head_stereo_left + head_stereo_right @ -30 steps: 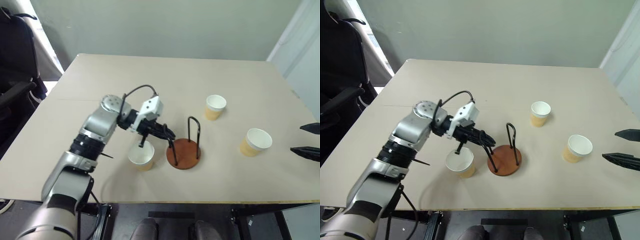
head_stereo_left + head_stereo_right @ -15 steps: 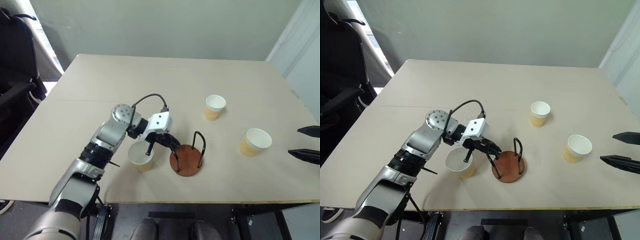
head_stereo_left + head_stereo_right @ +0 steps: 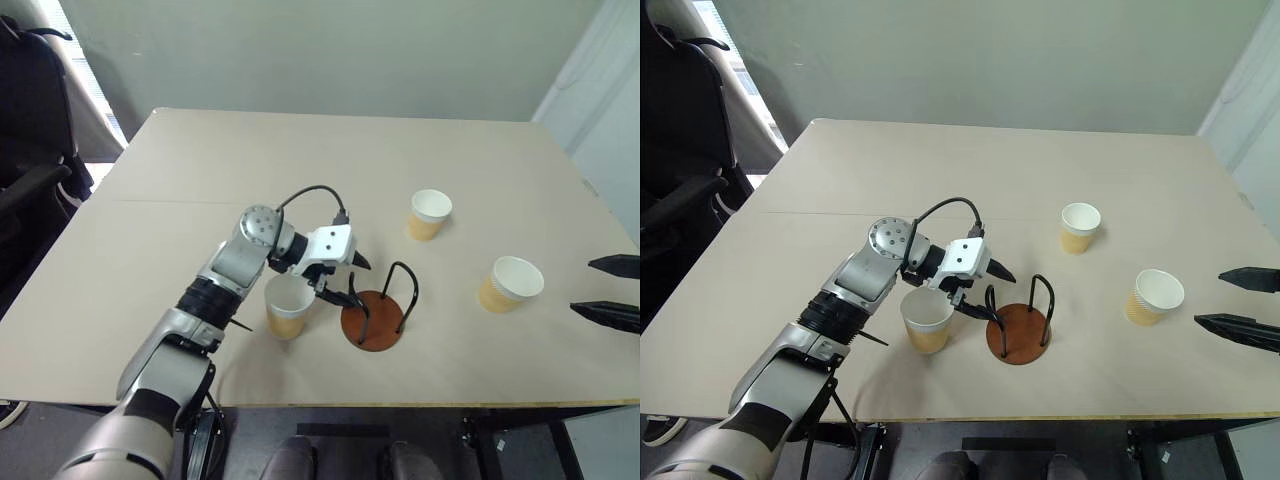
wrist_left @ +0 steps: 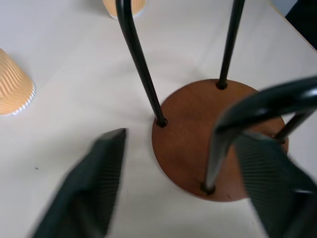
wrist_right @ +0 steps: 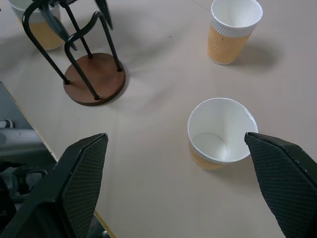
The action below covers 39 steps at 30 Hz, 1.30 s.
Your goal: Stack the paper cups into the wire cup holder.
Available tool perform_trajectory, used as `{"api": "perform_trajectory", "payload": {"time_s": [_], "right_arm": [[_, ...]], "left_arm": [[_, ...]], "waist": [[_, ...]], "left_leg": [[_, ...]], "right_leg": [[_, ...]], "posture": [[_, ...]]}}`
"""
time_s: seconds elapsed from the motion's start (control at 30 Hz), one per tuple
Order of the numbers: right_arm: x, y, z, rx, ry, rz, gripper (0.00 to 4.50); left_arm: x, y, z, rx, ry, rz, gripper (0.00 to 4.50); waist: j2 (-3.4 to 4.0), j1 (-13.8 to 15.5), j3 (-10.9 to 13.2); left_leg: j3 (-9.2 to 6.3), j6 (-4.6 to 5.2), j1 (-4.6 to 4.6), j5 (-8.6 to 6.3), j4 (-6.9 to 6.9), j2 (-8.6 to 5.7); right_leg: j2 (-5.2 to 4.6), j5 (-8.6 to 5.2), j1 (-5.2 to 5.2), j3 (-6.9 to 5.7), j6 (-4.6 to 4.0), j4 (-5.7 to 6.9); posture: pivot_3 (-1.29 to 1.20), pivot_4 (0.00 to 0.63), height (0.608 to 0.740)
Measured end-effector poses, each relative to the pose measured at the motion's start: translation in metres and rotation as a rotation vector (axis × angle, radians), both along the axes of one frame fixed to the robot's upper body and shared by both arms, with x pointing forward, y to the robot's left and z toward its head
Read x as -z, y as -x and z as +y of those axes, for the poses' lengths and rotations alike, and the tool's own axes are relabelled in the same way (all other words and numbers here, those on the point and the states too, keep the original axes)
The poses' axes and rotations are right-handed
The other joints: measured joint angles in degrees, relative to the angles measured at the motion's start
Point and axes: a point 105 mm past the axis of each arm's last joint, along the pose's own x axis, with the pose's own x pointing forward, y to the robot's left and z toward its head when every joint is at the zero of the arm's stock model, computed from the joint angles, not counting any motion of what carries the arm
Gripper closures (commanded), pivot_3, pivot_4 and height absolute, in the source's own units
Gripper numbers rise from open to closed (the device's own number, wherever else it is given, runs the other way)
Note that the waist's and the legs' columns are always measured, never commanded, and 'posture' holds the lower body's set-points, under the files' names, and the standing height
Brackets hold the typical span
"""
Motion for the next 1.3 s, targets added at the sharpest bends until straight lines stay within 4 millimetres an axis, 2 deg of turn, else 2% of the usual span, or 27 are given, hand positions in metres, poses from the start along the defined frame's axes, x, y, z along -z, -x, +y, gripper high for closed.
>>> {"api": "perform_trajectory", "payload": {"time_s": [0.13, 0.27, 0.37, 0.53, 0.63, 0.8, 0.93, 1.07, 1.13, 1.2, 1.3], "right_arm": [[0.003, -0.002, 0.001, -0.007, -0.001, 0.012, 0.0], [0.002, -0.005, 0.004, -0.029, 0.008, 0.001, 0.0], [0.005, -0.008, 0.005, -0.041, 0.007, 0.014, 0.0], [0.018, -0.026, 0.009, -0.037, 0.078, 0.024, 0.0], [0.027, -0.031, 0.009, -0.038, 0.096, 0.051, 0.0], [0.031, -0.049, 0.009, -0.028, 0.162, 0.031, 0.0], [0.039, -0.059, 0.01, -0.025, 0.199, 0.049, 0.0], [0.048, -0.062, 0.012, -0.048, 0.208, 0.087, 0.0], [0.048, -0.062, 0.013, -0.058, 0.201, 0.091, 0.0], [0.044, -0.063, 0.016, -0.076, 0.204, 0.079, 0.0], [0.049, -0.063, 0.018, -0.099, 0.211, 0.092, 0.0]], "left_arm": [[-0.003, 0.0, 0.009, -0.006, -0.022, -0.004, 0.53], [-0.02, 0.007, 0.017, 0.006, -0.012, -0.025, 0.53], [-0.025, 0.014, 0.026, 0.008, -0.025, -0.025, 0.53], [-0.038, 0.008, 0.035, -0.045, -0.009, -0.055, 0.53], [-0.052, 0.005, 0.045, -0.082, 0.002, -0.084, 0.53], [-0.076, 0.004, 0.062, -0.166, 0.062, -0.102, 0.53], [-0.097, 0.01, 0.079, -0.221, 0.102, -0.101, 0.53], [-0.134, 0.033, 0.118, -0.33, 0.177, -0.1, 0.53], [-0.144, 0.043, 0.13, -0.369, 0.197, -0.102, 0.53], [-0.137, 0.05, 0.133, -0.38, 0.204, -0.061, 0.53], [-0.112, 0.055, 0.141, -0.461, 0.227, 0.064, 0.53]], "waist": [[0.01, -0.02, 0.0], [0.0, -0.06, 0.0], [0.01, -0.03, 0.0], [0.01, -0.1, 0.0], [0.04, -0.12, -0.01], [0.04, -0.34, -0.01], [0.04, -0.35, 0.0], [0.01, -0.83, 0.02], [0.12, -1.01, -0.05], [0.15, -0.84, -0.06], [0.1, -0.75, -0.03]], "left_leg": [[0.0, 0.0, -0.03, 0.0, 0.0, 0.0], [-0.01, 0.0, -0.03, 0.0, -0.01, -0.01], [-0.03, 0.0, -0.02, 0.0, -0.02, -0.01], [-0.09, 0.0, 0.01, 0.0, 0.0, 0.04], [-0.1, -0.02, 0.0, -0.01, -0.04, 0.06], [-0.08, -0.05, -0.04, -0.04, -0.08, 0.08], [-0.1, -0.06, -0.05, -0.05, -0.16, 0.1], [-0.02, -0.12, -0.13, -0.07, -0.44, 0.15], [0.03, -0.13, -0.02, -0.06, -0.63, 0.12], [0.01, -0.15, 0.04, -0.03, -0.71, 0.11], [-0.03, -0.28, 0.04, 0.04, -0.75, 0.17]], "right_leg": [[0.01, 0.0, -0.03, 0.0, 0.0, -0.01], [0.02, 0.0, -0.03, -0.01, 0.0, -0.03], [0.0, 0.0, -0.03, 0.0, 0.0, -0.04], [-0.12, 0.01, -0.02, 0.02, -0.01, -0.02], [-0.11, 0.0, -0.05, 0.02, -0.01, -0.02], [-0.12, 0.01, -0.12, 0.04, -0.01, -0.07], [-0.12, 0.0, -0.18, 0.03, -0.01, -0.07], [-0.06, 0.01, -0.37, 0.09, -0.03, -0.05], [-0.08, 0.01, -0.36, 0.18, -0.03, -0.13], [-0.1, -0.02, -0.35, 0.2, -0.09, -0.25], [-0.1, -0.05, -0.44, 0.18, -0.17, -0.13]], "posture": [[0.0, 0.15, 0.74], [0.0, 0.15, 0.74], [0.0, 0.15, 0.74], [0.0, 0.15, 0.74], [0.0, 0.15, 0.74], [0.0, 0.15, 0.74], [0.0, 0.15, 0.74], [0.0, 0.15, 0.74], [0.0, 0.15, 0.74], [0.0, 0.15, 0.74], [0.0, 0.15, 0.74]]}}
